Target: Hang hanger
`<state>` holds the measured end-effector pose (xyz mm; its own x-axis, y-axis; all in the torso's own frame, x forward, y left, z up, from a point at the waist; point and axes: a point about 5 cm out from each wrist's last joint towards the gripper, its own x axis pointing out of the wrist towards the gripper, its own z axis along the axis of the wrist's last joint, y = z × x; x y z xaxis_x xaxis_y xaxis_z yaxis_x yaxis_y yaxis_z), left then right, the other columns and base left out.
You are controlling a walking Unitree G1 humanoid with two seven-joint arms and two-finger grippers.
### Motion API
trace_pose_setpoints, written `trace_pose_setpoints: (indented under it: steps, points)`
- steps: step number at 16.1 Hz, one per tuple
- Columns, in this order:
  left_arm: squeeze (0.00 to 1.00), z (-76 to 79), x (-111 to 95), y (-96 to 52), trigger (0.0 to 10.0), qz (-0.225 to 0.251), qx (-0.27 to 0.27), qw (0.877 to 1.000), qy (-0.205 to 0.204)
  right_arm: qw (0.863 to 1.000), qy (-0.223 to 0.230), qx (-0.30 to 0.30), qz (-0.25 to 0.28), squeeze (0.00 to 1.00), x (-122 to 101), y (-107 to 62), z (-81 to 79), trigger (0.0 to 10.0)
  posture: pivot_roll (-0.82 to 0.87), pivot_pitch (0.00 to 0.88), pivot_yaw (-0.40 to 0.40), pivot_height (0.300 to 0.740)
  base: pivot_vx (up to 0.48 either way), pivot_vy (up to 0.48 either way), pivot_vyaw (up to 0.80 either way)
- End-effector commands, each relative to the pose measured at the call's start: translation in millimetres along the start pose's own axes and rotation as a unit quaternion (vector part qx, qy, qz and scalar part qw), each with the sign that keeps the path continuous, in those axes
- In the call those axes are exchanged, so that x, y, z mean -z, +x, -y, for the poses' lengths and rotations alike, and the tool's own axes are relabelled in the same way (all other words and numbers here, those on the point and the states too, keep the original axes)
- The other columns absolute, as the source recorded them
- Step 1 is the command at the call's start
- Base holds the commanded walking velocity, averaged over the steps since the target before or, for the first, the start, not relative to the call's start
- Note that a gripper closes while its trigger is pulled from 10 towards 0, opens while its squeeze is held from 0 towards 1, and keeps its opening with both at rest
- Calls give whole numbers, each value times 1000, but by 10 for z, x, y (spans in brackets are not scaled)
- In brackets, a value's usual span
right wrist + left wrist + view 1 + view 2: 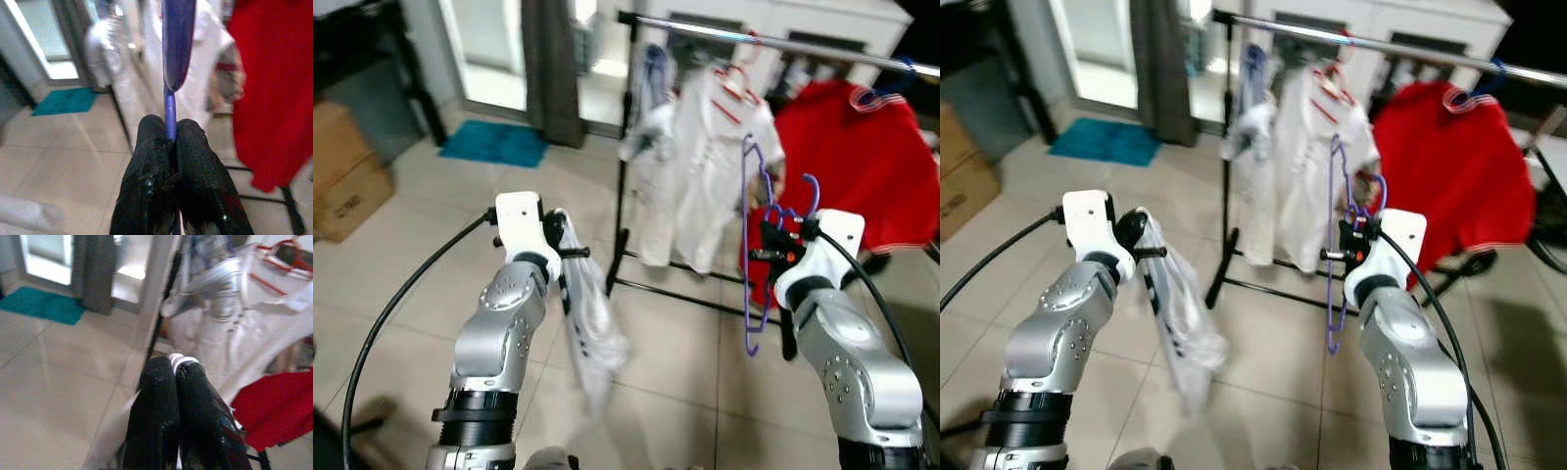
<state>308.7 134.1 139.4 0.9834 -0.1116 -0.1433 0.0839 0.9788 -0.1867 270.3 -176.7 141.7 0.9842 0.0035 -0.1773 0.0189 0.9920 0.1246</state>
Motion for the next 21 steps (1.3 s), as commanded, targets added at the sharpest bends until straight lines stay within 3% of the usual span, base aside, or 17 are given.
trace_pose_setpoints:
  steps: [1,3,5,12,15,18,21]
  points:
    - [0,57,-63,-20,10000,18,17,1000,-4,1000,7,15,-2,0,18,-8,63,10000,80,14,-56,740,0,0,-800]
    - [0,63,-54,-5,10000,8,22,1000,-13,1000,3,6,-1,0,26,-11,9,10000,83,16,-51,740,0,0,-800]
    - [0,71,-40,2,10000,1,23,1000,8,1000,5,-3,-3,0,36,-16,-11,10000,83,16,-51,740,0,0,-800]
    - [0,79,-61,8,10000,8,20,1000,-4,1000,8,10,-9,0,4,-37,52,10000,71,22,-48,740,0,0,-800]
    - [0,92,-53,6,10000,5,26,1000,-6,999,32,7,-16,0,23,-34,27,10000,74,25,-50,740,0,0,-800]
    - [0,112,-43,2,10000,2,32,999,-2,1000,-16,16,-8,0,12,-17,35,10000,72,26,-48,740,0,0,-800]
    - [0,109,-31,5,10000,-2,32,999,-4,1000,-18,5,-3,0,5,-24,-3,10000,70,26,-44,740,0,0,-800]
